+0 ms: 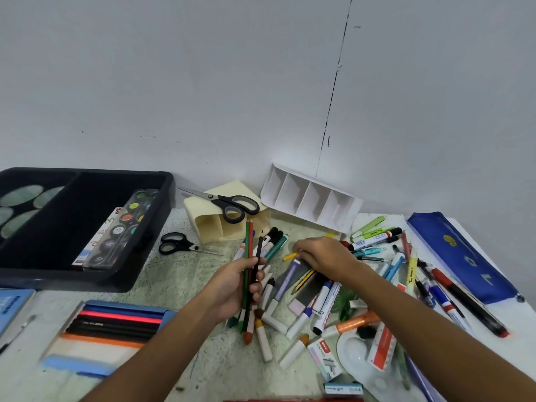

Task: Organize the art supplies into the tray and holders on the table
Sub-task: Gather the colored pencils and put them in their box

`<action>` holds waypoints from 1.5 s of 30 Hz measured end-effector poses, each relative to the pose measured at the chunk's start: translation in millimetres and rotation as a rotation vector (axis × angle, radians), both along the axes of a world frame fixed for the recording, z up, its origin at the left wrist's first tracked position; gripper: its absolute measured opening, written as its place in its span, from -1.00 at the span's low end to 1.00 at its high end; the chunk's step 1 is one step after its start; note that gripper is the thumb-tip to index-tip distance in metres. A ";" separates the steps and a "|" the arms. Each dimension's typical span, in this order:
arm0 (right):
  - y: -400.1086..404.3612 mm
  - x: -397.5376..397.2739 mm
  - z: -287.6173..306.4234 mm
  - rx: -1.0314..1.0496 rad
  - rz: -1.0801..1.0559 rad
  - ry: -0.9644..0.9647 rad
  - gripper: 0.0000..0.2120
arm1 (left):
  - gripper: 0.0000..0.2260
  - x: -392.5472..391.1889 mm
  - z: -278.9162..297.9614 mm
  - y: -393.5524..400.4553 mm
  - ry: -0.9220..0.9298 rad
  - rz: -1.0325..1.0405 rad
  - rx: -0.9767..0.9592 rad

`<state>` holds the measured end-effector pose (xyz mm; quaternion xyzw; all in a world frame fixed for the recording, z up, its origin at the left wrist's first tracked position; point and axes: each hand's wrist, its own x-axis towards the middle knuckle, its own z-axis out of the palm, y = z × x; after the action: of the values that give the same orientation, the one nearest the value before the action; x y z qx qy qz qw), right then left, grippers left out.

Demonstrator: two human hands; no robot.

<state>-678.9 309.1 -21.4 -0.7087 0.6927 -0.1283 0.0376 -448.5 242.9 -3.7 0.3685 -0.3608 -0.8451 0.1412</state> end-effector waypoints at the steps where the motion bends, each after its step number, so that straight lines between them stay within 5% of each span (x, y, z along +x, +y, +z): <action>1: 6.0 3.3 2.7 -0.027 0.038 0.000 -0.79 | -0.82 -0.1 0.1 -0.4 -0.008 0.009 -0.004; 10: 48.9 53.7 25.6 -0.306 0.351 -0.102 -0.80 | -0.92 -14.0 3.4 5.8 -0.081 0.056 -0.025; 14: 52.3 69.5 26.5 -0.277 0.452 -0.194 -0.81 | -0.79 -22.1 7.1 14.2 -0.021 -0.032 0.005; 18: 52.5 71.4 23.8 -0.229 0.350 -0.396 -0.83 | -0.68 -25.4 8.4 17.3 -0.016 -0.011 0.024; 26: 57.0 71.5 13.5 -0.302 -0.184 -0.805 -0.87 | -0.86 -20.8 6.8 23.8 0.039 -0.008 0.010; 29: 48.7 74.6 19.0 -0.121 -0.383 -1.215 -0.76 | -0.88 -19.4 9.3 30.7 0.065 -0.100 -0.036; 33: 41.1 81.0 31.3 0.104 -0.363 -1.667 -0.58 | -0.88 -17.4 14.5 40.8 0.048 -0.260 -0.082; 36: 39.5 87.4 34.8 0.131 -0.343 -1.792 -0.80 | -0.82 -12.7 18.5 47.2 0.048 -0.338 -0.107; 40: 38.0 93.3 38.1 0.106 -0.299 -1.843 -0.83 | -0.73 3.0 19.2 51.4 0.044 -0.366 -0.171; 42: 36.2 95.2 45.6 0.011 -0.255 -1.932 -0.83 | -0.59 13.7 16.1 53.9 -0.004 -0.311 -0.166; 45: 32.1 101.9 62.7 -0.167 -0.141 -2.001 -0.86 | -0.49 30.7 6.5 56.8 0.063 0.064 0.023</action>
<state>-577.0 341.2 41.3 -0.2331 0.3718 -0.7145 0.5448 -417.8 299.8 2.8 0.3545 -0.3347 -0.8554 0.1751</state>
